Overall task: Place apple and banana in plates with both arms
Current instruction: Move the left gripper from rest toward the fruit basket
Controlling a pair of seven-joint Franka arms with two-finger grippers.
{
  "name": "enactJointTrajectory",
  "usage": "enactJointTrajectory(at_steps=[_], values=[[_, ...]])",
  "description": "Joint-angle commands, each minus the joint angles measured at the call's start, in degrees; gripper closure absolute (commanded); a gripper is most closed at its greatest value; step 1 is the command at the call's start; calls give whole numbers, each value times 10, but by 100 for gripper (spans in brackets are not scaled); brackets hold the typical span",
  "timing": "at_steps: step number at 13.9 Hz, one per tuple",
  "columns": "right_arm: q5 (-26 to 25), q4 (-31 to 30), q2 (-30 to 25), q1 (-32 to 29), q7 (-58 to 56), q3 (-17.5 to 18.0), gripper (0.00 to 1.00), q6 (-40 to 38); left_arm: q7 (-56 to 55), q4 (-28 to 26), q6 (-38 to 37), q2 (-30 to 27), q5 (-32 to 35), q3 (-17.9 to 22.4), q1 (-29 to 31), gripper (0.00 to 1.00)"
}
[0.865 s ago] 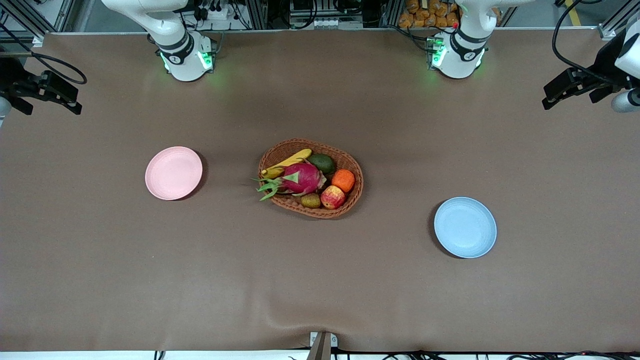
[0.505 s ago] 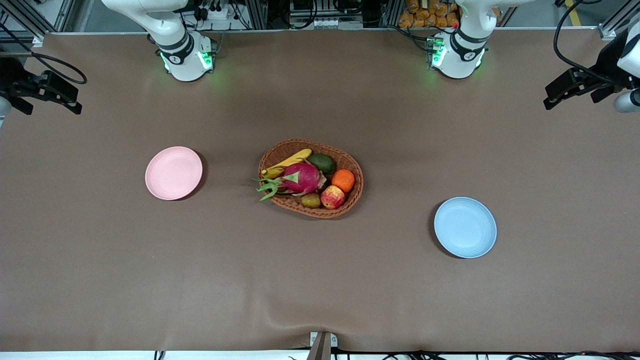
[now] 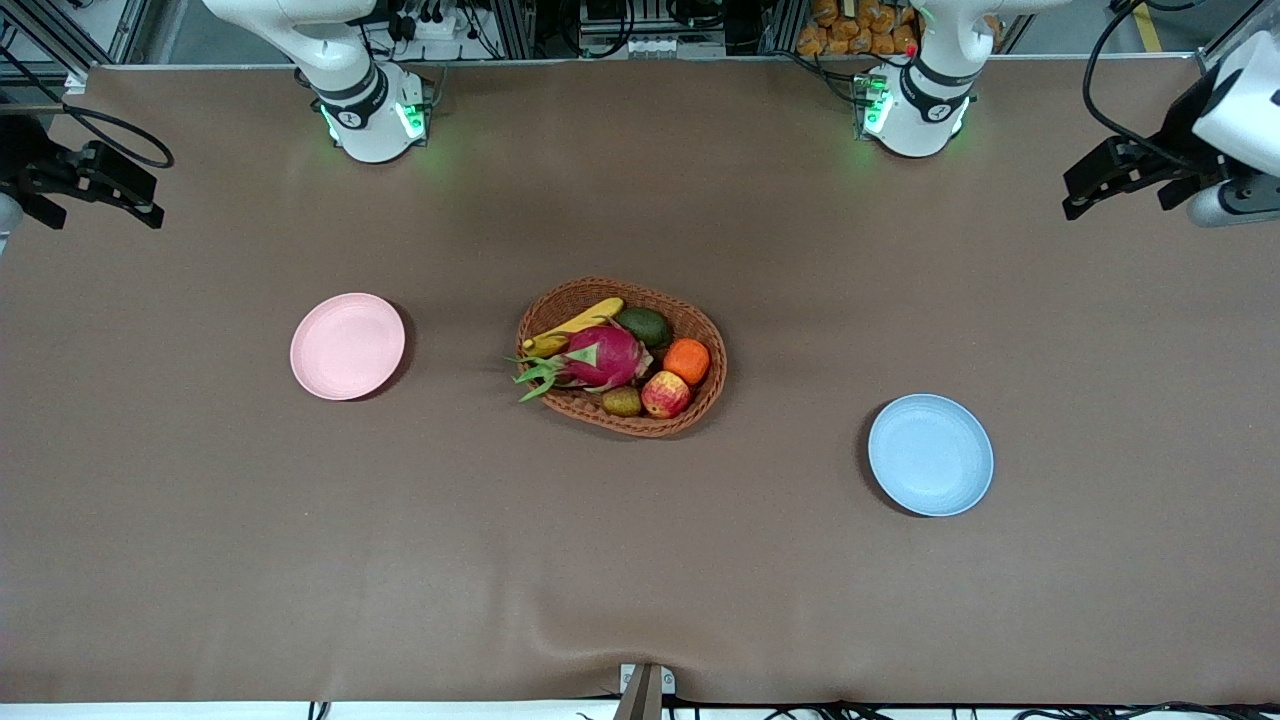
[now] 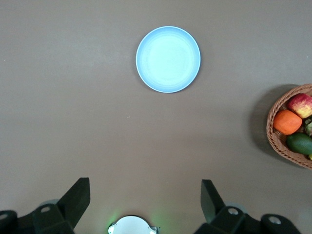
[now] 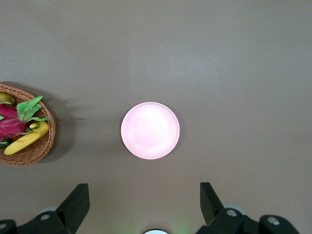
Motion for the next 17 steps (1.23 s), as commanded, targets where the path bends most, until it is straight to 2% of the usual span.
enactJointTrajectory(at_steps=[1, 4, 9, 11, 17], values=[[-8, 12, 6, -7, -8, 5, 0, -7, -2, 13, -2, 6, -1, -17, -4, 0], [-8, 12, 6, -7, -8, 5, 0, -7, -63, 12, 39, 26, -23, -65, -4, 0], [-6, 12, 6, -7, -8, 4, 0, -7, -200, 12, 127, 104, -35, -142, -5, 0], [-6, 12, 6, -7, -8, 4, 0, -7, -219, 12, 159, 140, -35, -155, -9, 0], [-6, 12, 6, -7, -8, 4, 0, -8, -217, 14, 299, 253, -21, -152, -93, 0]])
